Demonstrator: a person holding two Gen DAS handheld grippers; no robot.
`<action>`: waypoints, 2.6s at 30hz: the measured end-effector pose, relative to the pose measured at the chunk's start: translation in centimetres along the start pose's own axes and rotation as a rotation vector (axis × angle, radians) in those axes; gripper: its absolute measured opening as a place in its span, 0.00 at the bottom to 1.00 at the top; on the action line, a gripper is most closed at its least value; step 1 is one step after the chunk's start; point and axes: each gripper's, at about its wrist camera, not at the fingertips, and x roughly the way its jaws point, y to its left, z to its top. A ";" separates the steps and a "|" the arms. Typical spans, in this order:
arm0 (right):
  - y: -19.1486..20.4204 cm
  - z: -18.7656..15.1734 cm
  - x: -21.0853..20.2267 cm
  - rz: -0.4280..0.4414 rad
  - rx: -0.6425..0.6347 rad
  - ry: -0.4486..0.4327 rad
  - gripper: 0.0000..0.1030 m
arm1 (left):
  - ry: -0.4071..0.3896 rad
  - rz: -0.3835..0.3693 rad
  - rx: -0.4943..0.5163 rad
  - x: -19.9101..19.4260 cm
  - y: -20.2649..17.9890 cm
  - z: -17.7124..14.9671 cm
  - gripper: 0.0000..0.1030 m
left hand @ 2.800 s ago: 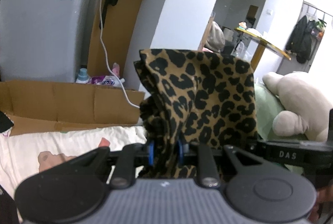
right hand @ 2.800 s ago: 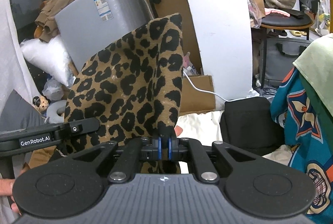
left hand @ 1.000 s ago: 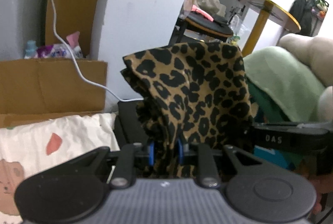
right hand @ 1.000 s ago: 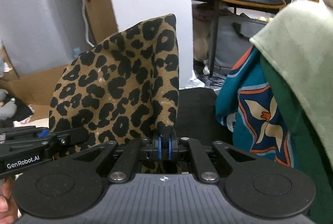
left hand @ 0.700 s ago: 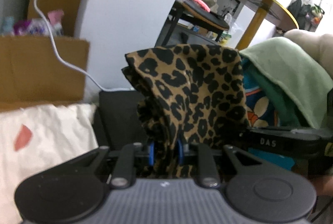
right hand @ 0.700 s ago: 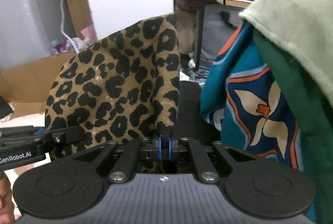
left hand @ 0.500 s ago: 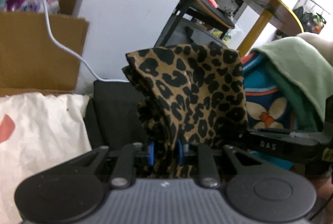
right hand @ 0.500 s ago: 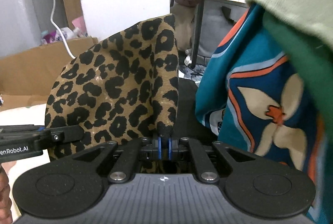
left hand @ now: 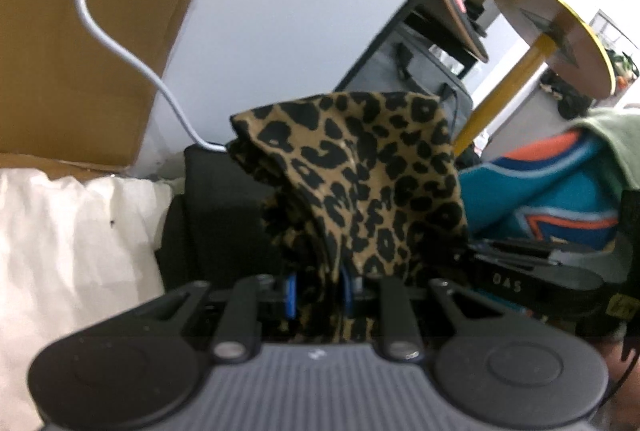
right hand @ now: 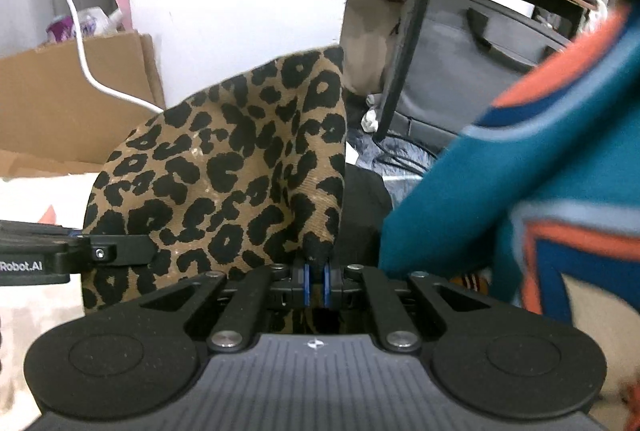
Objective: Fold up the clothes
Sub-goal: 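Lower the pants onto the black cushion with both grippers, then open both grippers to release the pants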
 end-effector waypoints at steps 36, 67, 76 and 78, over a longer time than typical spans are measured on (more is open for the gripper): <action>-0.3 -7.1 -0.2 0.013 0.039 -0.103 0.33 | -0.020 0.099 0.323 2.7 -0.5 2.2 0.37; 0.8 -15.3 -0.4 -0.037 0.143 -0.038 0.33 | 0.058 0.111 0.426 2.8 -0.2 -4.6 0.33; 1.4 -13.6 -4.7 -0.022 0.340 -0.005 0.51 | 0.092 0.201 0.190 -6.7 1.2 -3.0 0.78; 2.0 -12.6 -5.8 -0.004 0.380 0.018 0.65 | 0.088 0.251 0.158 -9.5 1.3 -2.6 0.80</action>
